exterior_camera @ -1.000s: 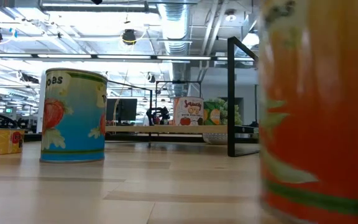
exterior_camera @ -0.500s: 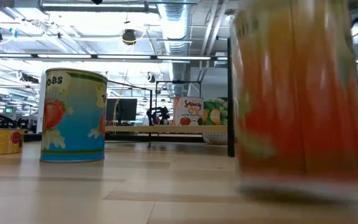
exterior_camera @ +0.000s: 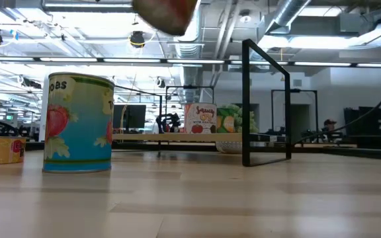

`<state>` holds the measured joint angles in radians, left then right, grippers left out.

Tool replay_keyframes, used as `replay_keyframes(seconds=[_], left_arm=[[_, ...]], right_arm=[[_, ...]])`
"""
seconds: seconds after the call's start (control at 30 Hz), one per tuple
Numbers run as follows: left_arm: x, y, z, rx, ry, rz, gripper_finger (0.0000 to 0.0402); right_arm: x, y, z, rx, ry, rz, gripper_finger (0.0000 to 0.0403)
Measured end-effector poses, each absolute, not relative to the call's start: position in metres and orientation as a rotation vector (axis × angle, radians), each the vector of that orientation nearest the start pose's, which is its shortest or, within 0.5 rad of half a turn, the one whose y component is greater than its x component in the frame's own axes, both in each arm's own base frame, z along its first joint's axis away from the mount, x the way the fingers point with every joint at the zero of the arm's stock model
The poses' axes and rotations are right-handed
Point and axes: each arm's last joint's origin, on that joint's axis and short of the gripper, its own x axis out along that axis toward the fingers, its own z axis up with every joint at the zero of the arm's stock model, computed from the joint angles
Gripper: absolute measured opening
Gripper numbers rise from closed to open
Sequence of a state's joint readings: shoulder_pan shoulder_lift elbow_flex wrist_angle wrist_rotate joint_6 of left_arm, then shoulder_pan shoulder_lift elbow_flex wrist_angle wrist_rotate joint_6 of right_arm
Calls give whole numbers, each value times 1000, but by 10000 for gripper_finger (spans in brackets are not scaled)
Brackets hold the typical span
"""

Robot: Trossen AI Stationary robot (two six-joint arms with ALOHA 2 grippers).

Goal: Pick and place cans onto a shelf
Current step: Put the canned green beans on the shelf

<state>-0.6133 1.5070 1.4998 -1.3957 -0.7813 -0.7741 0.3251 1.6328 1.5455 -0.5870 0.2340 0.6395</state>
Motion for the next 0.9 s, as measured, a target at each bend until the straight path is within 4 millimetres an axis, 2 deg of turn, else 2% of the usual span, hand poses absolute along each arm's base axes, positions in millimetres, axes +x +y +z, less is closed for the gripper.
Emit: replay_keyframes(seconds=[0.17,0.27,0.57,0.67,0.73,0.8,0.9], left_arm=[[217,-140,337,190,927,537,0],[214,-141,337,166,923,553,0],[215,-140,338,152,896,577,0],[215,-139,338,154,887,586,0],[216,-138,338,156,877,594,0],[218,-137,338,148,873,601,0],[219,-135,338,144,876,606,0]], right_arm=[[357,59,357,351,590,-212,1],[363,27,357,306,594,-254,0],[359,-58,357,252,596,-419,0],[367,-80,346,266,596,-452,0],[373,-92,332,279,637,-458,0],[385,-101,320,286,622,-444,0],[392,-114,303,315,654,-453,0]])
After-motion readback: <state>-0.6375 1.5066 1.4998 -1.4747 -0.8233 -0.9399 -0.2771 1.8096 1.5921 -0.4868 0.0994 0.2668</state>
